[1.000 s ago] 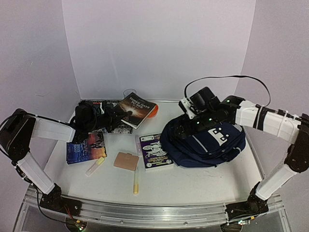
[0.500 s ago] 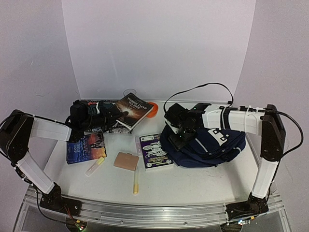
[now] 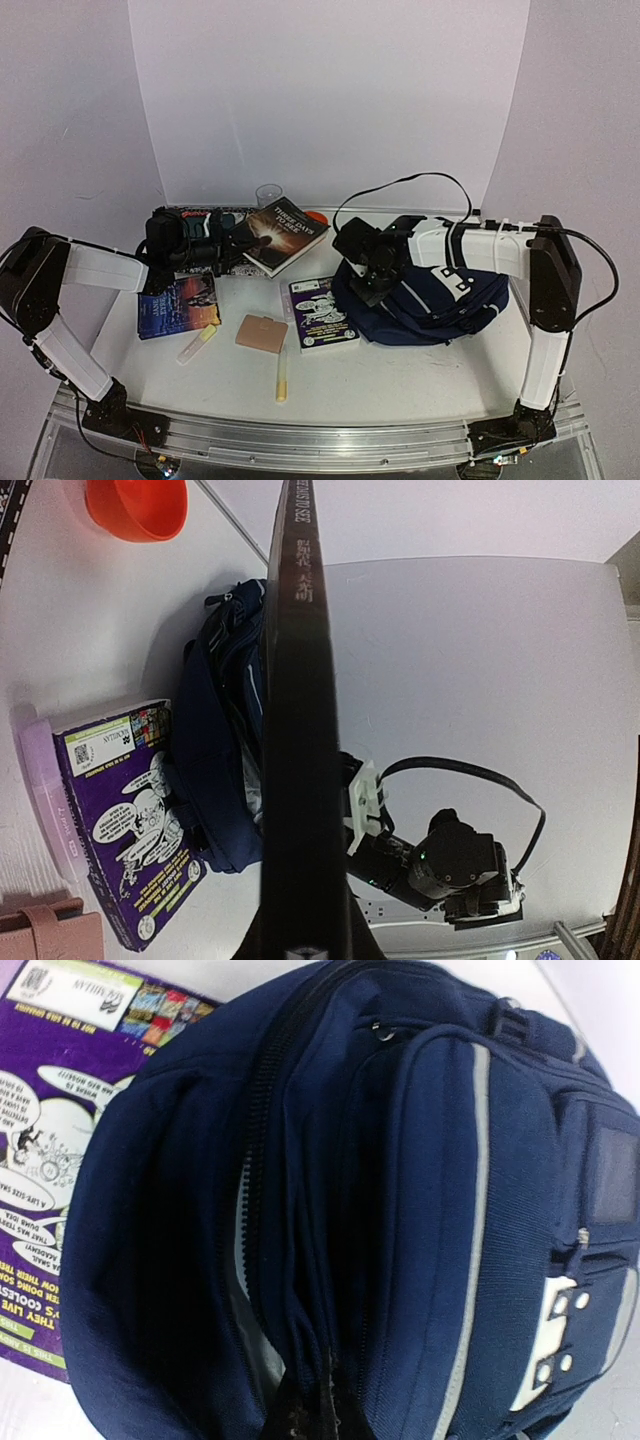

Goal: Pack the student bag
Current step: Pick up the largest pocket of the bag from the student bag, then place the book in the largest pocket of the bag.

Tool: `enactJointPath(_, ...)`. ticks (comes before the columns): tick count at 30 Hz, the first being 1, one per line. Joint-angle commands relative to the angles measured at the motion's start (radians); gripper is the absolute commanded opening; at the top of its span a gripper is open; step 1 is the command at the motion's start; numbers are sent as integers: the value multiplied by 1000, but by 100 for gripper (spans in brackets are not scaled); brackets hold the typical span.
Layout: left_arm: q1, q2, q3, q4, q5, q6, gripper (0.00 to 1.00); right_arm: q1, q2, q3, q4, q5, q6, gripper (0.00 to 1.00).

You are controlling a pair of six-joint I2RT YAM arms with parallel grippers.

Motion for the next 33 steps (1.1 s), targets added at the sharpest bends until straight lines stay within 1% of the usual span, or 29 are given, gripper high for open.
enactJointPath(1,-24,-22,24,67,76,-25,0,-3,-148,74,-60,154,4,0)
enactJointPath(9,-109,-8,46,67,116,-52,0,1,-277,130,-48,332,-35,0)
enactJointPath(14,-173,24,86,67,140,-70,0,5,-332,119,26,394,-73,0)
enactJointPath(19,-209,64,139,66,132,-89,0,23,-409,37,183,374,-170,0)
enactJointPath(26,-269,158,266,65,141,-164,0,48,-446,-8,263,361,-201,0)
enactJointPath(33,-330,280,363,66,107,-234,0,69,-466,-32,338,326,-214,0)
